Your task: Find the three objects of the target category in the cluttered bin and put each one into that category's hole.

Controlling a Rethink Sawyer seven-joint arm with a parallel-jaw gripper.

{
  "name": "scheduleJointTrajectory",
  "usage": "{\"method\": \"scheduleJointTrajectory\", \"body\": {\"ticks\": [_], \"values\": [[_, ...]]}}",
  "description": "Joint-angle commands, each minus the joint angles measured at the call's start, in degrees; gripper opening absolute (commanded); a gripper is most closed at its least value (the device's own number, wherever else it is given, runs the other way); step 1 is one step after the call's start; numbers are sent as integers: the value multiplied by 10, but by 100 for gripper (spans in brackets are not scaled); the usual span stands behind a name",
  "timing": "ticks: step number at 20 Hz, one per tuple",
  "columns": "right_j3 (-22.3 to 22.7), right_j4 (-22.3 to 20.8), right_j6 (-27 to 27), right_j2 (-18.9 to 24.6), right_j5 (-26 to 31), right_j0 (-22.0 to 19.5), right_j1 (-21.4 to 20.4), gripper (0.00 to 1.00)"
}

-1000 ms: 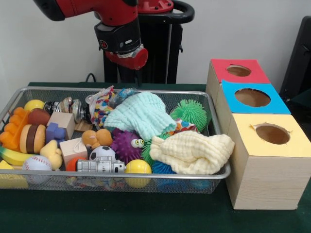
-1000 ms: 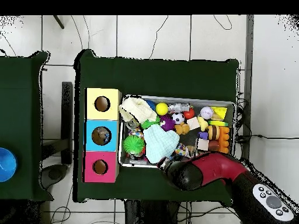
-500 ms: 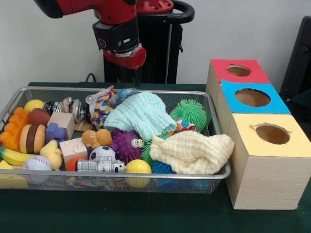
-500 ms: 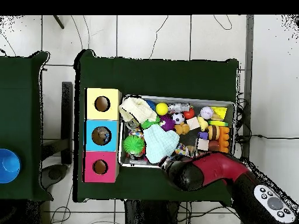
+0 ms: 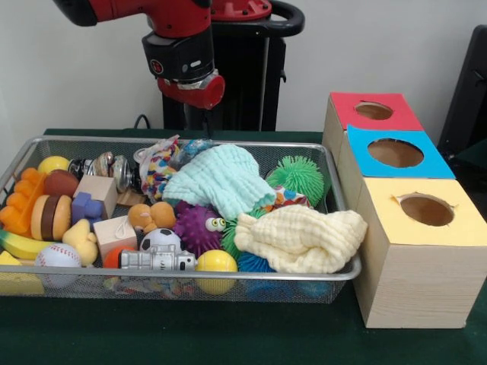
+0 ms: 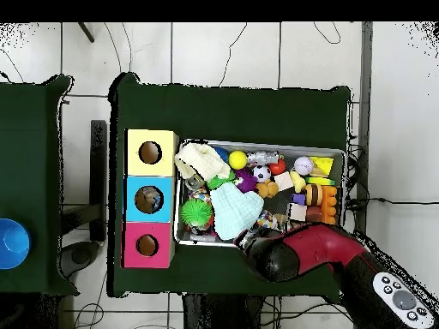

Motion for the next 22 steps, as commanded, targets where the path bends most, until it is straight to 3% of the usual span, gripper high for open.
{"method": "scheduleJointTrajectory", "body": {"ticks": [1, 12, 22], "values": [[-32, -40, 47, 0, -26, 3, -3, 100], [-25, -21, 54, 22, -45, -8, 13, 100], [-1, 36, 82, 50, -44, -4, -7, 100]]}}
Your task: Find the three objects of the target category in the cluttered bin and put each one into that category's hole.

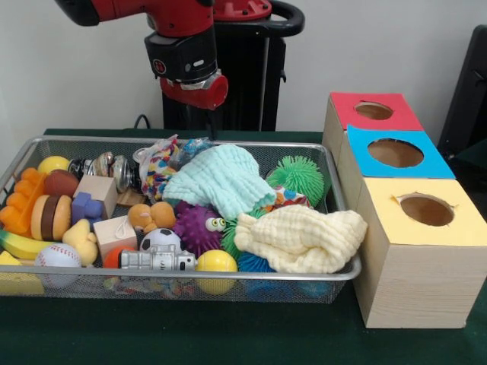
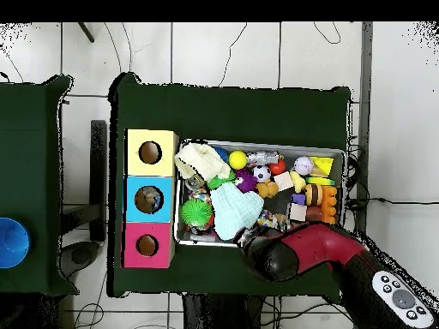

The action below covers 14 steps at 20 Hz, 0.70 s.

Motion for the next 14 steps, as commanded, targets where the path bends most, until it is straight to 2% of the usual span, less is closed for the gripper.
{"method": "scheduleJointTrajectory", "body": {"ticks": [1, 7, 14], "values": [[-2, 34, 84, 42, -31, -4, -8, 100], [-2, 34, 87, 41, -42, -1, -15, 100], [-26, -19, 85, 1, -47, 17, -18, 100]]}}
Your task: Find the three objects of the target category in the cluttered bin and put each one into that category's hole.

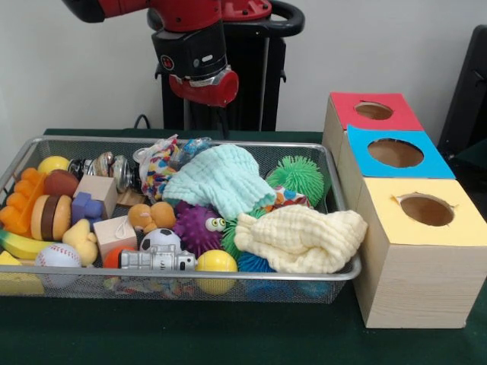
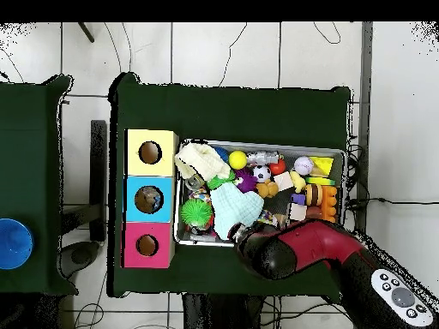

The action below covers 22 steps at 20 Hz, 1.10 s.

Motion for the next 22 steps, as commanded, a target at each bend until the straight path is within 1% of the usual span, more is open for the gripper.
{"method": "scheduleJointTrajectory", "body": {"ticks": [1, 5, 10, 16, 22], "values": [[-32, -47, 83, -17, -28, 17, -9, 100], [-42, -67, 75, -31, -18, 19, -5, 100], [-53, -85, 76, -42, -17, 24, 4, 100], [-53, -99, 90, -59, -11, 37, 2, 100], [-62, -109, 85, -70, -8, 40, 4, 100]]}}
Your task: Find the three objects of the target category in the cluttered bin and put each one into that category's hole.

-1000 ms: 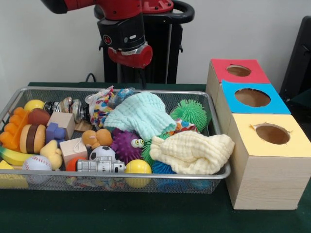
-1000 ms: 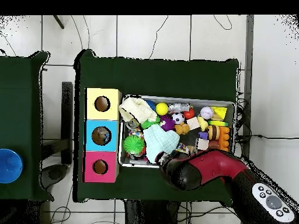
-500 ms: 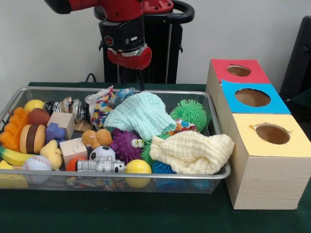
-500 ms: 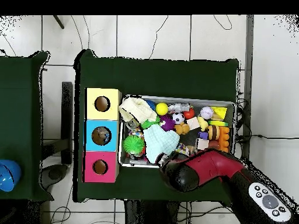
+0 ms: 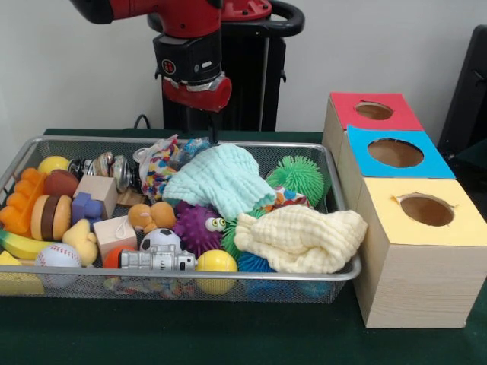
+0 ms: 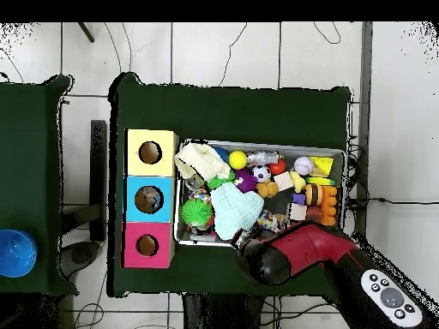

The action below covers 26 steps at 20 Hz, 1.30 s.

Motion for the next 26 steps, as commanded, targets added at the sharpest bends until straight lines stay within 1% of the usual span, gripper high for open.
{"method": "scheduleJointTrajectory", "body": {"ticks": [1, 14, 26], "values": [[-61, -41, 85, -35, -6, 11, 9, 100], [-67, -32, 71, -20, -24, -3, 29, 100], [-70, -37, 65, -13, -32, -5, 29, 100]]}}
